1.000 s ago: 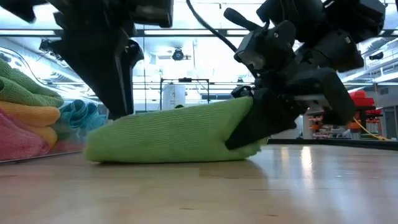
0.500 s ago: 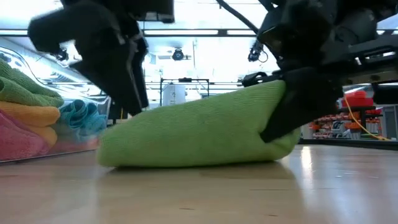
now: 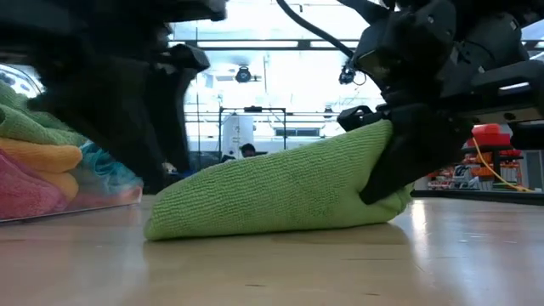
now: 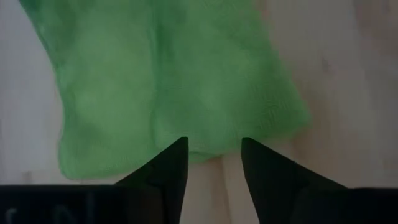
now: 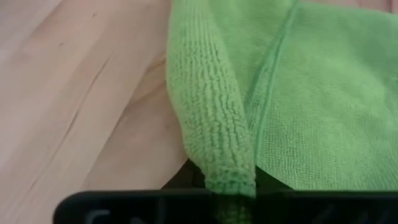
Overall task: Fold microfiber towels
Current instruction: Fold the green microfiber cloth
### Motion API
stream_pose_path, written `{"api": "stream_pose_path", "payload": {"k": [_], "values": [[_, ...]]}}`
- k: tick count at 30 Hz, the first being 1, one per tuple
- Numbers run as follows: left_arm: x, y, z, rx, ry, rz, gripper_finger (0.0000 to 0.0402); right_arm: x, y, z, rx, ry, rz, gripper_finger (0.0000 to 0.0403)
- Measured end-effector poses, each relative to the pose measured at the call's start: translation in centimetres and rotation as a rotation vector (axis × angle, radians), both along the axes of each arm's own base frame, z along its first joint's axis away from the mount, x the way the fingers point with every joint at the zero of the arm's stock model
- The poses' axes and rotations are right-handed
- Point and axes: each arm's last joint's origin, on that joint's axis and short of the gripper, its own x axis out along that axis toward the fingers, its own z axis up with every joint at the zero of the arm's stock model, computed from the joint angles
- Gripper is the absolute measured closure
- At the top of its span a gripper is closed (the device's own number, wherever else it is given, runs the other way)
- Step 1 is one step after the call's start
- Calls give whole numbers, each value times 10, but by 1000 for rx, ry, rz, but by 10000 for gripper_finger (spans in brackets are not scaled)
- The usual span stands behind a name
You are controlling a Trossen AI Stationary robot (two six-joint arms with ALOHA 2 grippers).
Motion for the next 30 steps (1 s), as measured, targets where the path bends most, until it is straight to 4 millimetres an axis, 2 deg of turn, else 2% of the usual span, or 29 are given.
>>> {"api": "stream_pose_path", "payload": {"k": [4,7,16,20,25,30], "values": [[-7,-10,0,5,-2,-26,238,2,-4,0,20,4,-47,395],[-9,-16,0,-21,-42,5,218,3,-7,0,44,6,-83,395],[-4,-22,-10,-102,-95,116,104,5,-11,1,92,2,-197,395],[-2,-24,-16,-109,-96,128,69,3,-11,8,137,-2,-220,395],[3,-23,-19,-108,-160,175,56,2,-11,19,164,-27,-229,395],[8,-21,-28,-63,-204,222,56,1,-11,20,176,-22,-236,395]]}}
